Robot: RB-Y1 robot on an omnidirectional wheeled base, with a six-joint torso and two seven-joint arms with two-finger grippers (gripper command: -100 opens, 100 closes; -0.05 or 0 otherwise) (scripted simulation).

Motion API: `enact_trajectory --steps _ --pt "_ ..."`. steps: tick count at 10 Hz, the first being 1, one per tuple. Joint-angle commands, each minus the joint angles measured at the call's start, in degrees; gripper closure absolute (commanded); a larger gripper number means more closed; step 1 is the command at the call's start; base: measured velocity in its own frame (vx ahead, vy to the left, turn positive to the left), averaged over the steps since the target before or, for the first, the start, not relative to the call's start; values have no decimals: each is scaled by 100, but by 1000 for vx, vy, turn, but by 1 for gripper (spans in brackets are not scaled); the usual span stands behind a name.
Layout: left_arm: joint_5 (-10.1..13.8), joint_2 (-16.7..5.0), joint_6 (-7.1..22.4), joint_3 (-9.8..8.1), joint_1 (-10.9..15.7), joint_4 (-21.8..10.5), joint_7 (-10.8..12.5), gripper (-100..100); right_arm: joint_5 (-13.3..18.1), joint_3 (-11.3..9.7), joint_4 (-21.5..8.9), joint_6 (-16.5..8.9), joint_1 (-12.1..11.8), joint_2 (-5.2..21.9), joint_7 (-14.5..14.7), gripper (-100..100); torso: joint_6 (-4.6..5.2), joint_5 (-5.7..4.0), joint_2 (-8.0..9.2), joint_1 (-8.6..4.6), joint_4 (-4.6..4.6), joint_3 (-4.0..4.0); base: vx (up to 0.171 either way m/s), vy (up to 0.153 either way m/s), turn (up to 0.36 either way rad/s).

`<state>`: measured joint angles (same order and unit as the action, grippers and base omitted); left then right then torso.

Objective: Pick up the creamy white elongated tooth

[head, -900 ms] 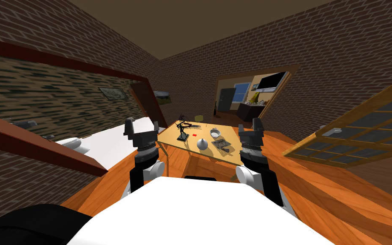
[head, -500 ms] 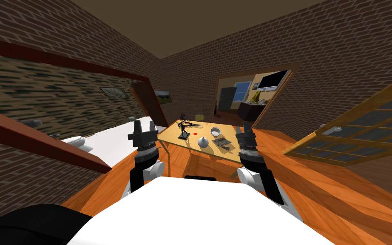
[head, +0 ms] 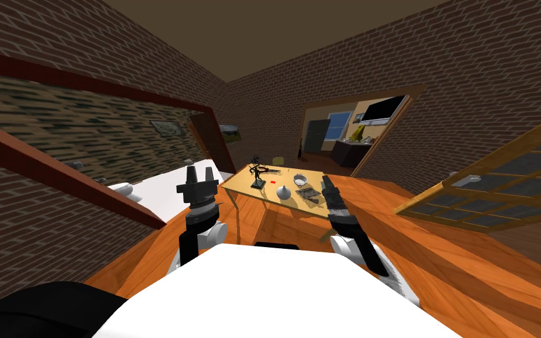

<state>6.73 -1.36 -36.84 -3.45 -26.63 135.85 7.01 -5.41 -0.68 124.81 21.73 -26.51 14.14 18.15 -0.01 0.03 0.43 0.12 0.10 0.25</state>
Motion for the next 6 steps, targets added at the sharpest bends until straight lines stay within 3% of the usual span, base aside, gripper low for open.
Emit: enact_trajectory --steps 1,6 --pt "0 0 0 0 0 0 0 0 47 -19 -286 -154 72 244 286 -100 0 0 0 0 0 0 -122 35 147" --pt "0 0 0 0 0 0 0 0 114 -32 -1013 -329 111 596 708 -100 0 -1 -11 -3 -2 -6 -81 39 79"
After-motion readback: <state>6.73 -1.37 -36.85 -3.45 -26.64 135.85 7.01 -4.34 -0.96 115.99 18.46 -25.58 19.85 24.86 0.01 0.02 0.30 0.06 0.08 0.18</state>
